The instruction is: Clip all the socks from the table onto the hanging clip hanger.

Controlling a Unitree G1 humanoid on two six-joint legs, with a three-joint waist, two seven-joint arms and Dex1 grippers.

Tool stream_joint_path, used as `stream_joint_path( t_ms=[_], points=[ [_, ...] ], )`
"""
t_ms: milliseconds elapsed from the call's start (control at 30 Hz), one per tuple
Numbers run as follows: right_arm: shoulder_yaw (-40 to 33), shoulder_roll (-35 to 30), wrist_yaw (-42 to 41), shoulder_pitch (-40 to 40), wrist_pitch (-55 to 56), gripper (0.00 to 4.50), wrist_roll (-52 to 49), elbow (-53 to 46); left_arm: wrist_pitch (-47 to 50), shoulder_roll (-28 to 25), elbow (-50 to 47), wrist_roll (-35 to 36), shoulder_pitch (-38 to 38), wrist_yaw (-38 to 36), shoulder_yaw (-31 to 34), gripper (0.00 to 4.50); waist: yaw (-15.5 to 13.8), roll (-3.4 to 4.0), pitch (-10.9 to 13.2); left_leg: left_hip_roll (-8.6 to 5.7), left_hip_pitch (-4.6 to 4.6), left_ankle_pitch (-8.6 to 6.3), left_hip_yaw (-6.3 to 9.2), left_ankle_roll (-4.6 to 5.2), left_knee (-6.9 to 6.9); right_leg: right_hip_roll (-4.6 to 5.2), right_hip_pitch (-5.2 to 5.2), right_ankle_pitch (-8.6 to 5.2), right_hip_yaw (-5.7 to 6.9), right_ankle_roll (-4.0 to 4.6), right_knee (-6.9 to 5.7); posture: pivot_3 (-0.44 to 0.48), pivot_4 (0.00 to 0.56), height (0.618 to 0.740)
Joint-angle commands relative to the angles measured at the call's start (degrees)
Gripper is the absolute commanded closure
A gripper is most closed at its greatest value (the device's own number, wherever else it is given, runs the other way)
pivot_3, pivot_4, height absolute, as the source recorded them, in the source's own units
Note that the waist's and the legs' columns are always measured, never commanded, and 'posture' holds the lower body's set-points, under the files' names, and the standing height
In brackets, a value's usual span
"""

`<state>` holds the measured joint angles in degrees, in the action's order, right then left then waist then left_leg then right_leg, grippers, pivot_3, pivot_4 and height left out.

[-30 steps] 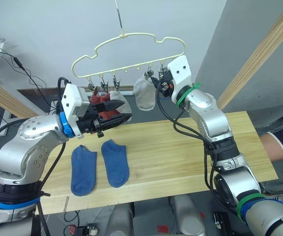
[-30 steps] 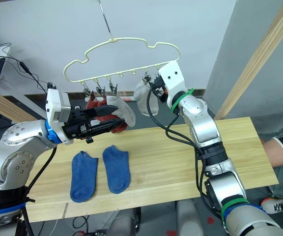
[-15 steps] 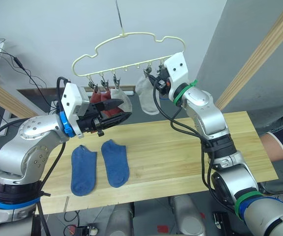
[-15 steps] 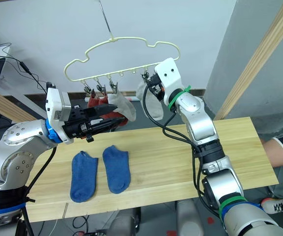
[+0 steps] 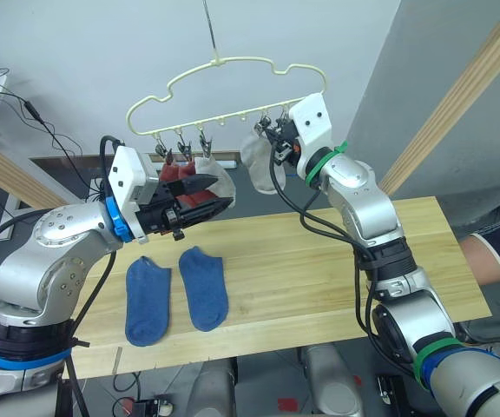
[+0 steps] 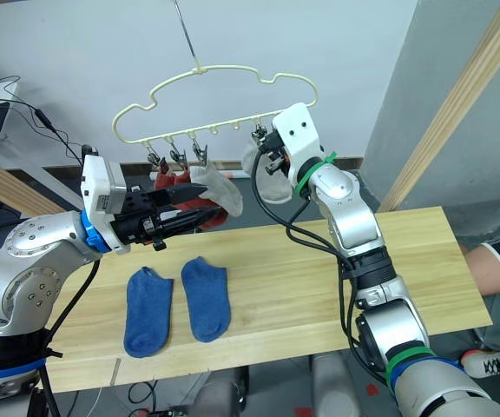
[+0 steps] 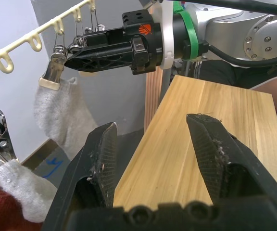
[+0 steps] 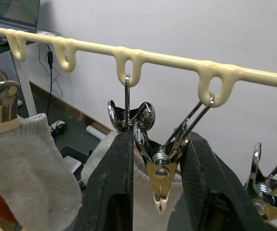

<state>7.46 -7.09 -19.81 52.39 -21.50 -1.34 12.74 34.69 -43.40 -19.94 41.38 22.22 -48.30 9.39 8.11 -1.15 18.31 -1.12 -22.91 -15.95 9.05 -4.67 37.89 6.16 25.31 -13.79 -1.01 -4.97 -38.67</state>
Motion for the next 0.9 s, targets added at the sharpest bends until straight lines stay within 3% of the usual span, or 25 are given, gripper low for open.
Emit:
stream_joint_path(
  t_ms=[33,467,900],
  points=[
    [-0.8,-0.3,0.2,0.3,1.4,3.14,0.0,-2.1,-0.3,0.2,-2.1,0.6,0.4,-0.2,0.7,1.94,0.0,0.0,0.0,0.0,0.0,0.0,0.0,0.0,0.0,0.0,0.0,0.0,0.0,0.0,0.0,-0.146,0.293,0.74],
    [-1.5,-3.6,-1.0,-2.5,-2.3,3.14,-0.4,-7.6,-0.4,0.6,-2.3,0.7,0.0,-0.4,0.7,1.94,0.0,0.0,0.0,0.0,0.0,0.0,0.0,0.0,0.02,0.0,0.0,0.0,0.0,0.0,-0.03,-0.155,0.297,0.74],
    [-1.1,-1.2,0.8,0.7,0.4,3.14,0.0,-2.0,-0.7,0.9,-1.8,0.3,0.2,-0.3,0.9,1.94,0.0,0.0,0.0,0.0,0.01,0.0,-0.01,0.0,0.04,0.0,0.0,0.0,-0.01,0.0,-0.08,-0.147,0.294,0.74]
  ],
)
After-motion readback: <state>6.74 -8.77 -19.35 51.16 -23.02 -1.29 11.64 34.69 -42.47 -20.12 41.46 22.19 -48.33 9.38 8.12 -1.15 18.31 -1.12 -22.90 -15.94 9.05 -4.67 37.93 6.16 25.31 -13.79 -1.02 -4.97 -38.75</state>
